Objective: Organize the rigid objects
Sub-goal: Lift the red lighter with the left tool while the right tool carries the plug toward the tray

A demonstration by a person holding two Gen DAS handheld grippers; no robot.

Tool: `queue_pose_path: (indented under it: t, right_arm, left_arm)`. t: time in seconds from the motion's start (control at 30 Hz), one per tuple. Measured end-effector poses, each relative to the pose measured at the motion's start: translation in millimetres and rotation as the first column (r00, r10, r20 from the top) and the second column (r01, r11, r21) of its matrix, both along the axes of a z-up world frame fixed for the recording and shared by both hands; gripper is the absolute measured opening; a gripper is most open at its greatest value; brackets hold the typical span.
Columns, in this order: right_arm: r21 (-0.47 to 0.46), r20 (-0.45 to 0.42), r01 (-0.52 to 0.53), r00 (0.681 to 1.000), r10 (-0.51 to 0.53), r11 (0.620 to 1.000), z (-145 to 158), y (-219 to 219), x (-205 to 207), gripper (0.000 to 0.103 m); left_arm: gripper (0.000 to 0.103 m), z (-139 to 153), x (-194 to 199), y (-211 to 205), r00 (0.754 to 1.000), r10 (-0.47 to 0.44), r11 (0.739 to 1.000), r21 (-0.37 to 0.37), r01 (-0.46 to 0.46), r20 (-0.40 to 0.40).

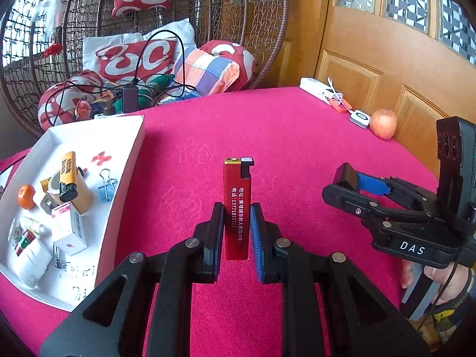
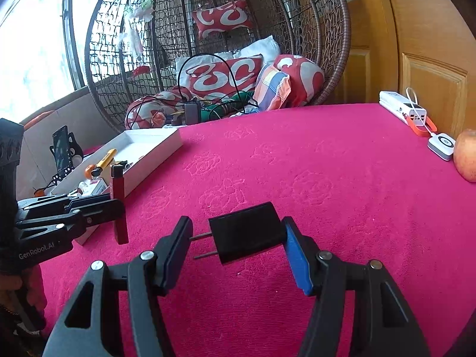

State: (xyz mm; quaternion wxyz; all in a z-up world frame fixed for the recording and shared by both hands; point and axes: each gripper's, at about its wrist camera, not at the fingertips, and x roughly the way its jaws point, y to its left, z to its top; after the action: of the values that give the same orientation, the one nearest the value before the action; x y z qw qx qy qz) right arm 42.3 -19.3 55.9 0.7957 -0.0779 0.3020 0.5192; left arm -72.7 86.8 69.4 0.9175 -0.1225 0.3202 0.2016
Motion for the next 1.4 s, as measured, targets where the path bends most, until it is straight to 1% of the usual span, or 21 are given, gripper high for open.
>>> queue_pose_path:
  t: [0.07,0.17,0.37,0.67,1.4]
  right_arm:
    - [0.025,-0.009,-0.004,1.0,0.005,1.0,5.4,-2.3,-2.8,0.061]
    - [0.053,0.012,-0.01,1.0,0.009,0.999,17.2,-3.4,-7.2,0.061]
    - [0.1,0.016,-0.022,1.0,0.02,0.995,34.9,-4.4,-13.9,0.061]
    - [0.108,0.035,-0.029,0.999,0.025,0.994,42.7,0.1,-25.1,0.061]
    - [0.105,0.022,-0.067,0.998,0.065,0.992,48.0,12.5,-38.3,0.061]
  left_arm:
    - [0.016,3.4,-2.7,-1.2,1.0,0.0,1.0,0.007,0.0,0.012]
    - [0.017,9.4,-7.8,-2.0,0.999,0.006,1.0,0.015,-0.006,0.039]
    - [0.017,19.3,-19.9,0.4,0.996,0.021,0.999,0.024,-0.023,0.088]
    - [0.017,26.3,-35.1,5.9,0.992,0.035,0.999,0.023,-0.039,0.123]
    - [0.017,33.9,-57.0,13.3,0.986,0.061,0.998,0.02,-0.065,0.158]
